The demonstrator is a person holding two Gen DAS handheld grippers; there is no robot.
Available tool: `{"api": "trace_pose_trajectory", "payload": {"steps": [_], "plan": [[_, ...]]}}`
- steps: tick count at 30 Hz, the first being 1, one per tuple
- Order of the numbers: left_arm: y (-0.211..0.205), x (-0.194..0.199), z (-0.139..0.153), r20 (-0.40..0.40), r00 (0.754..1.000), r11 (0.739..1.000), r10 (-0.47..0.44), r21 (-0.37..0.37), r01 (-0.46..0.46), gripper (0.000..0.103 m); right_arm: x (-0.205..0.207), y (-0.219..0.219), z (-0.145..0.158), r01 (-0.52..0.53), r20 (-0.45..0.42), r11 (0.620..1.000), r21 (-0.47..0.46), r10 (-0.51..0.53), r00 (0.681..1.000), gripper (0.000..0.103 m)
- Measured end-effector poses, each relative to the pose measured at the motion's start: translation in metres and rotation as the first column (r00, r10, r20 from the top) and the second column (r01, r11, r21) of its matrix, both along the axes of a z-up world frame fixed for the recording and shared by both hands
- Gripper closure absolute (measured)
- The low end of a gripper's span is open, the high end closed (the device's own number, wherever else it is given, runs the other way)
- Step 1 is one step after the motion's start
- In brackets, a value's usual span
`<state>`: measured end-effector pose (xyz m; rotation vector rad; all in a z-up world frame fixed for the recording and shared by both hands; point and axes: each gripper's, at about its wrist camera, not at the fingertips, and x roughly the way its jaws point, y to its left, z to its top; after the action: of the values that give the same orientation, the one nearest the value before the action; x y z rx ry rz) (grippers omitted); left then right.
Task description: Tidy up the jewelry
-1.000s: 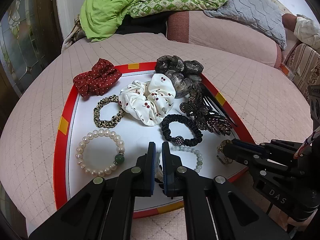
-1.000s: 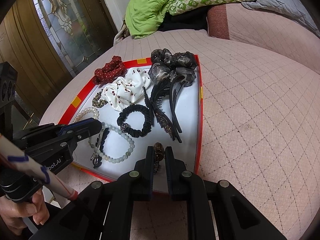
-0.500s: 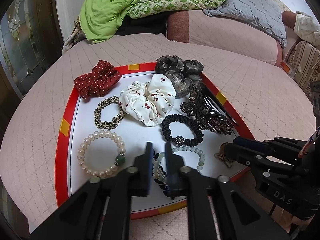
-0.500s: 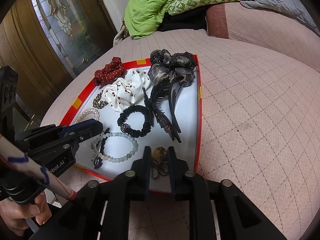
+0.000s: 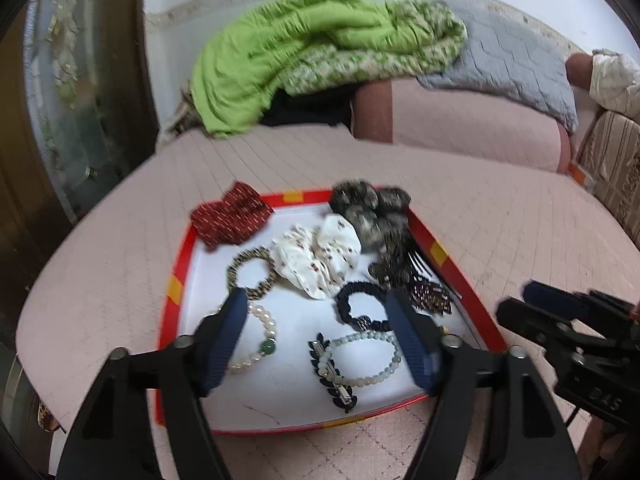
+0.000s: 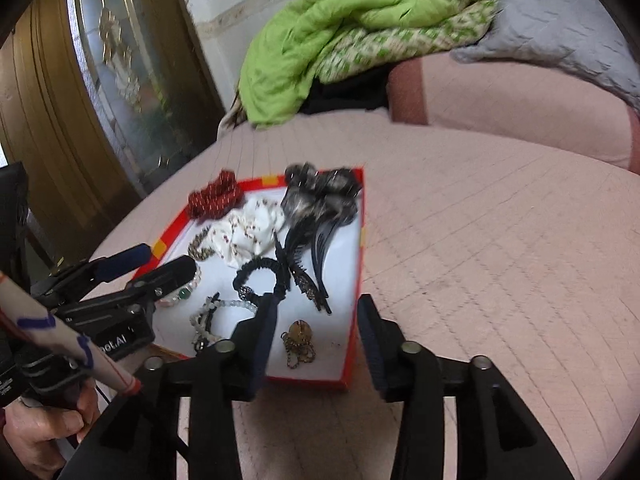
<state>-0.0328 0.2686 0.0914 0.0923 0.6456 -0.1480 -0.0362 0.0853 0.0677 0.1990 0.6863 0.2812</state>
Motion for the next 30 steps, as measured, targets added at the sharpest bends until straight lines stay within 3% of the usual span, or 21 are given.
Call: {"api": "trace_pose_trajectory", "payload": {"steps": [12,15,20,26,30], "plan": [[0.023,-0.070,0.025,0.090,0.990,0.992,0.106,-0.073,-0.099,0.003,-0.082,0.007,0.026,0.046,0.140,0.994,-0.101,-0.032,0.990,0.029],[0.030,-0.094,0.029,0.095,0.989,0.991,0.115,-0.086,-0.107,0.003,-0.101,0.012,0.030,0.041,0.178,0.988,-0.151,-0.014,0.984,0.021],[0.034,-0.128,0.035,0.169,0.976,0.990,0.136,-0.050,-0.129,0.000,-0.125,0.013,0.032,0.012,0.207,0.984,-0.180,0.026,0.978,0.017],[0.040,-0.112,0.028,0.066,0.975,0.977,0.211,-0.019,-0.210,0.000,-0.117,0.009,0.028,0.013,0.181,0.986,-0.164,0.018,0.983,0.015],[0.047,-0.104,0.026,0.033,0.965,0.965,0.259,-0.040,-0.258,0.000,-0.115,0.009,0.027,0.010,0.171,0.987,-0.158,0.017,0.985,0.015]]}}
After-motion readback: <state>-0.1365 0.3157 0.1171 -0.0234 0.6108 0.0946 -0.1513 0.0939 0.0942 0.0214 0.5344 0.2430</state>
